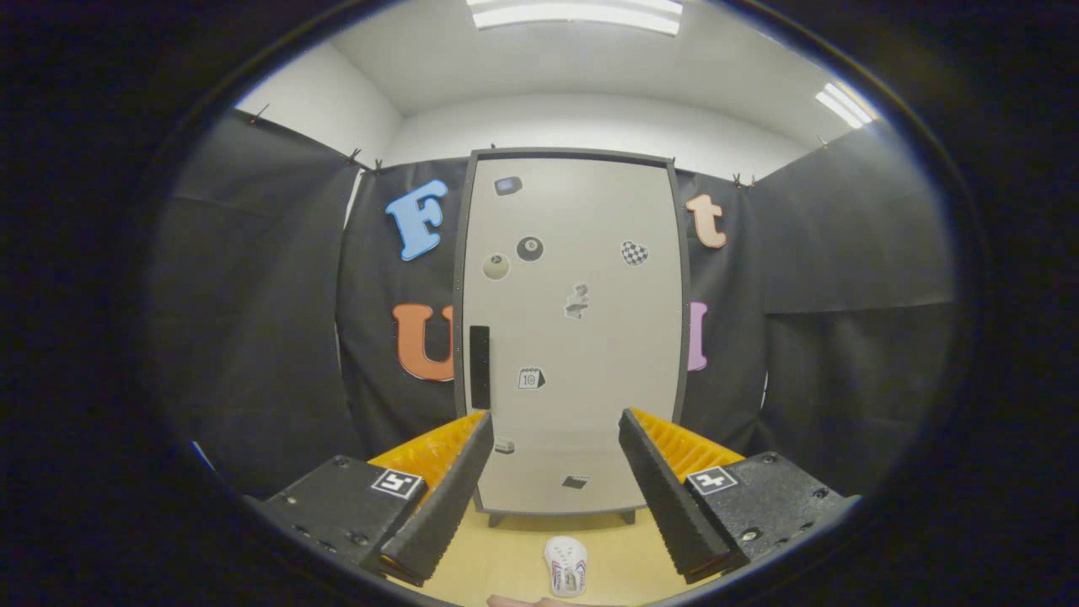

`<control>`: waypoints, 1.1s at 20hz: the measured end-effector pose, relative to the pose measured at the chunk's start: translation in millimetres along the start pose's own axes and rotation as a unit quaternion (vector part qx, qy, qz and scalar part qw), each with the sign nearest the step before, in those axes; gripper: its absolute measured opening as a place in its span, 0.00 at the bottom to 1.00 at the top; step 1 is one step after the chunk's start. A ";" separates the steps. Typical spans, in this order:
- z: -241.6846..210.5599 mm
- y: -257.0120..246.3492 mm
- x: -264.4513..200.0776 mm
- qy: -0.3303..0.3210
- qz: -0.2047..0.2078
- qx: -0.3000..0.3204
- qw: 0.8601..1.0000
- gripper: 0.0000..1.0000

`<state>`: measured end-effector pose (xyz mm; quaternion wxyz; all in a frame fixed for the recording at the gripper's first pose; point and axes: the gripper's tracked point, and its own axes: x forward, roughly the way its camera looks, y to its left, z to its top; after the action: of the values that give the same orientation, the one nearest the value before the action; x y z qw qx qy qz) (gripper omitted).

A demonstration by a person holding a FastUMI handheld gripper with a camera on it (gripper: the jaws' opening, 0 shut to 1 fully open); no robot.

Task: Open the shoe cabinet door, grab the shoes and put them into the shoe cabinet, then close the shoe cabinet door.

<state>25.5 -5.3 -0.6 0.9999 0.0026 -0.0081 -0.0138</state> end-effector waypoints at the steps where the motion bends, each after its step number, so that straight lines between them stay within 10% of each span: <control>1: 2.6 5.5 6.3 -0.004 0.006 0.002 1.000 0.99; 22: -14.7 76.0 235.2 0.031 0.059 0.042 0.997 0.98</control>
<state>263.0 64.3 -11.2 0.9977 0.0449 0.0219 0.0453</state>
